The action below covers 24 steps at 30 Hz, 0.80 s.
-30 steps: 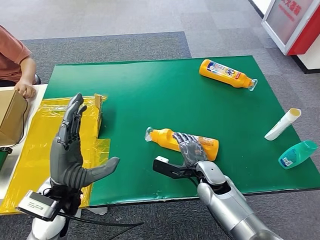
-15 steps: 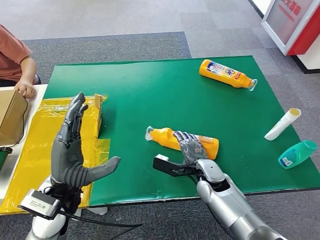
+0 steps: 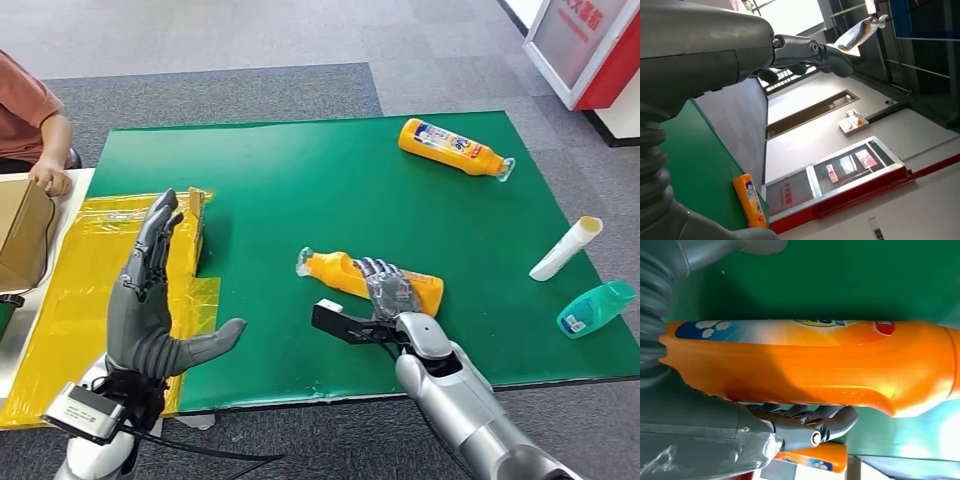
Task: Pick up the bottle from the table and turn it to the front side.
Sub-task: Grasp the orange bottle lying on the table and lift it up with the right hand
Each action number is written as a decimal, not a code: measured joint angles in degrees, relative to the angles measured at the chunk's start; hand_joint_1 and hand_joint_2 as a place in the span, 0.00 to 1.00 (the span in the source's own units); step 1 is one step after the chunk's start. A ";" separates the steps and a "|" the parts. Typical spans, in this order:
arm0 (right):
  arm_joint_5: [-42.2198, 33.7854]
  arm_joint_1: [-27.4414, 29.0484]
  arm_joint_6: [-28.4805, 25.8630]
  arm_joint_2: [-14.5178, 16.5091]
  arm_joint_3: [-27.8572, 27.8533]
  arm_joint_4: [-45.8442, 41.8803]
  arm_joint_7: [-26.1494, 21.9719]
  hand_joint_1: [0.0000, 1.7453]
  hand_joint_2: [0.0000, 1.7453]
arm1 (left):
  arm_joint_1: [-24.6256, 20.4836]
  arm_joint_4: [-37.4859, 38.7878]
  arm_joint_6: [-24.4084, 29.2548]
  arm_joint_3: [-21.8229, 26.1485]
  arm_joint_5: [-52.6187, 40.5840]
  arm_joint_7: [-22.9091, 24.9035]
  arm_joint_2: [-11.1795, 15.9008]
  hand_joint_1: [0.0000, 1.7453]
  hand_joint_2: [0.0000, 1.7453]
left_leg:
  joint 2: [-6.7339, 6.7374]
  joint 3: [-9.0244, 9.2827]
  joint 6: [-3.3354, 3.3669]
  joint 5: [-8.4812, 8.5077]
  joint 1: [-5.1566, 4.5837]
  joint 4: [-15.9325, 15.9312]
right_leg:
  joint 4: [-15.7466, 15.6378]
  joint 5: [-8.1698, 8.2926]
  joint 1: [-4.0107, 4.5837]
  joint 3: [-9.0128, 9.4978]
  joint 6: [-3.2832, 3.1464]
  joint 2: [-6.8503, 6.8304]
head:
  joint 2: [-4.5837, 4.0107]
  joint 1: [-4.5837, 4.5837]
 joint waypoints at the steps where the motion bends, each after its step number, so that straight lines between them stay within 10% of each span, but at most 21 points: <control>1: 0.24 -0.08 -0.32 -0.01 -0.65 0.48 0.24 0.00 1.00 | 0.00 0.00 -0.04 -0.02 0.07 0.00 0.00 0.00 1.00 | 0.00 0.00 0.00 0.00 0.00 0.00 | 0.00 0.00 0.00 0.00 0.00 0.00 | 0.00 0.01; 24: 4.00 -1.02 -1.74 -0.30 -9.80 5.28 1.60 0.00 1.00 | 0.80 0.00 -0.76 -0.05 1.42 0.07 0.00 0.00 1.00 | 0.00 -0.01 0.01 -0.01 -0.01 0.00 | 0.00 0.01 -0.01 0.00 0.01 0.00 | 0.00 0.01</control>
